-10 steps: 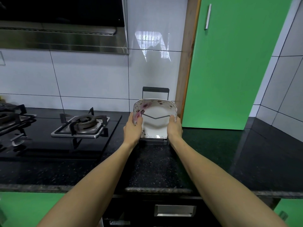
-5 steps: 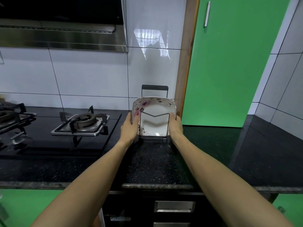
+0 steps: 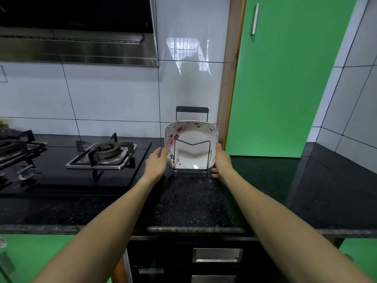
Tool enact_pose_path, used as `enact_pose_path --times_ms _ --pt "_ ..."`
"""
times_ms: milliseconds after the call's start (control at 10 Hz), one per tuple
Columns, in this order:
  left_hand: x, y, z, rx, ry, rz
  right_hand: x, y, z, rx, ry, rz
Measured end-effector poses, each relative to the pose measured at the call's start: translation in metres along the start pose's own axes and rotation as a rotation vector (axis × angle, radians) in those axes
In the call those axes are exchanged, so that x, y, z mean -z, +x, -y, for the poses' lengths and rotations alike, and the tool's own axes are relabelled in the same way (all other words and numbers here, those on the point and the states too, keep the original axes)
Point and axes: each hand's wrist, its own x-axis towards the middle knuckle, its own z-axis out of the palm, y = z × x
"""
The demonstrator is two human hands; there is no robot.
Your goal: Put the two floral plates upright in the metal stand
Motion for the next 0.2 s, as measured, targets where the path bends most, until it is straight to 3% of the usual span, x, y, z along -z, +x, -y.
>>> enact_pose_path --times_ms 200 --pt "0.0015 -0.0103 -0.0078 -0.061 0.032 0.0 0.0013 0.0034 0.0015 -0.01 -0.053 0.004"
